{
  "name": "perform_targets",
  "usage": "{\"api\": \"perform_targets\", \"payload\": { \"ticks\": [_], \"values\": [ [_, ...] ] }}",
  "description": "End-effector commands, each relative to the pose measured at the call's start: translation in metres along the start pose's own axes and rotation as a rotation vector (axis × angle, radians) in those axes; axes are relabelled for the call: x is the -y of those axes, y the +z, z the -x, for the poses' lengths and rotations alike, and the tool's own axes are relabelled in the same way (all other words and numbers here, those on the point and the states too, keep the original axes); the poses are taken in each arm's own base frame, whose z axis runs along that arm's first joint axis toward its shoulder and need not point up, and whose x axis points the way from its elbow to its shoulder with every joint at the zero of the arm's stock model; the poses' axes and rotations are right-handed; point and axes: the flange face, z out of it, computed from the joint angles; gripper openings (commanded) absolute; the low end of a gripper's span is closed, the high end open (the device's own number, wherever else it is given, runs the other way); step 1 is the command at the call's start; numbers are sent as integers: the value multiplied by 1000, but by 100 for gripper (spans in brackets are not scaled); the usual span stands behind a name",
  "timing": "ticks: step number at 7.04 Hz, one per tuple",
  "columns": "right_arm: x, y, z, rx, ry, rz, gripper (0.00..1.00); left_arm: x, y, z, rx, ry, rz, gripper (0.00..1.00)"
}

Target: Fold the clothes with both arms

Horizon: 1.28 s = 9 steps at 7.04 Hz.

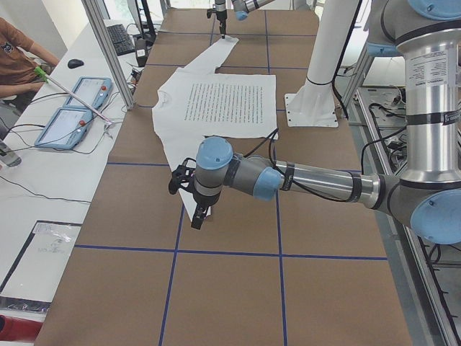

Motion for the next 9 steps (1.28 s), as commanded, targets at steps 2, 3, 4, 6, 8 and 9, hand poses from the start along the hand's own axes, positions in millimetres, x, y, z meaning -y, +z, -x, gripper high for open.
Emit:
{"api": "perform_targets", "payload": {
  "ticks": [2,3,4,6,8,9],
  "values": [
    [-4,-3,-1,9,8,0,0,5,-2,-2,0,6,-6,100],
    [-4,-6,2,27,6,2,0,5,-2,-2,0,4,-6,100],
    [-3,-7,2,29,7,1,0,6,-2,-2,0,7,-7,100],
    [-9,-27,10,80,-6,-17,0,6,-3,-3,-2,6,-8,100],
    [-20,-67,46,152,15,-54,0,7,-3,-8,-54,8,-7,100],
    [-21,-92,75,186,49,-79,0,7,-4,-9,-54,10,-8,100]
  ]
}}
